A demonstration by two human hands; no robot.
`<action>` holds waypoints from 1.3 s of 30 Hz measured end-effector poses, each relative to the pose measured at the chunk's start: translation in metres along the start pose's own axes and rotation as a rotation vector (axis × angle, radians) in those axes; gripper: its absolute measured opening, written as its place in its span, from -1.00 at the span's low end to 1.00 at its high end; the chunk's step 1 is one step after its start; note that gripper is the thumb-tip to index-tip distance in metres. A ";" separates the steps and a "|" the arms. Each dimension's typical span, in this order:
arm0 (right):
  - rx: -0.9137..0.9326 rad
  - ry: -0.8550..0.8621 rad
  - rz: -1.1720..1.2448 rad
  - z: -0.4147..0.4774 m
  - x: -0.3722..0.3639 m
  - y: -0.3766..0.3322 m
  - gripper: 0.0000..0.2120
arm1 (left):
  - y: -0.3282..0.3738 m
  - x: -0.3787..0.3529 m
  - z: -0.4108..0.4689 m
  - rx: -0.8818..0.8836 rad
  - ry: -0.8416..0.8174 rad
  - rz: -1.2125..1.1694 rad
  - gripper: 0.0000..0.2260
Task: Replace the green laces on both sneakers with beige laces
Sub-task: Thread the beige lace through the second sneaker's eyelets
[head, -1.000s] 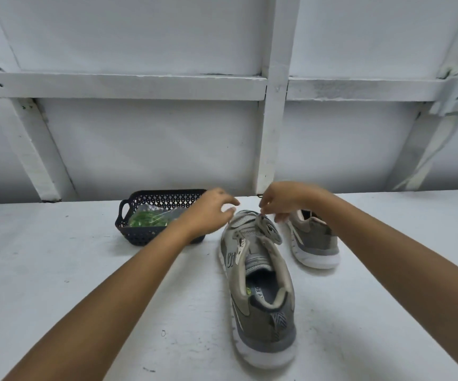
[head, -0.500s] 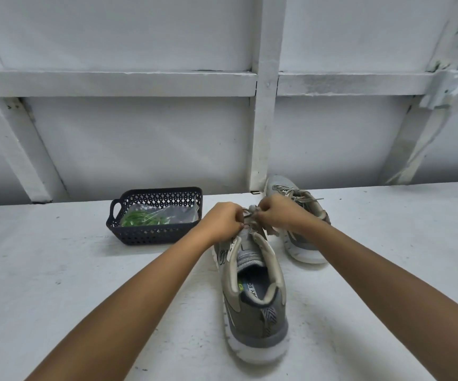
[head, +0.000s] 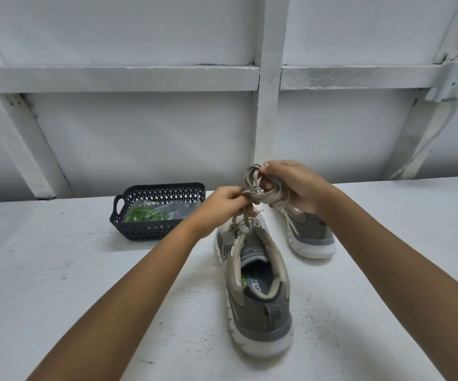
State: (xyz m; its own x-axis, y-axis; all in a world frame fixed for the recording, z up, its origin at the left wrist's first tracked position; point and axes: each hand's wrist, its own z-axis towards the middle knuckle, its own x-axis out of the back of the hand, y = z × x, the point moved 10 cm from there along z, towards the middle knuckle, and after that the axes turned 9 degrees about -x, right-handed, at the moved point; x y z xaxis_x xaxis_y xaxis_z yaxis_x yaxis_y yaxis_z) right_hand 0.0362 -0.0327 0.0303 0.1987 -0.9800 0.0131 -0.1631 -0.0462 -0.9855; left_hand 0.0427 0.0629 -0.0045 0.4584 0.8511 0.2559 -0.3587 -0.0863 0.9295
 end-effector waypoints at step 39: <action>0.026 0.210 -0.303 0.006 -0.026 0.000 -0.83 | -0.016 0.004 -0.017 0.318 0.028 -0.495 -0.52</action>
State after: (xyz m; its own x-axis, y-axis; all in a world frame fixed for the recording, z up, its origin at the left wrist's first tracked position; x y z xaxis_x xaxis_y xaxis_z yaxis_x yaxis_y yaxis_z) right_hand 0.0371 -0.0060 0.0292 0.0311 -0.9411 0.3366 -0.1026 -0.3380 -0.9355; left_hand 0.0362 0.0768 -0.0228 0.4861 0.8427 -0.2315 0.1555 0.1772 0.9718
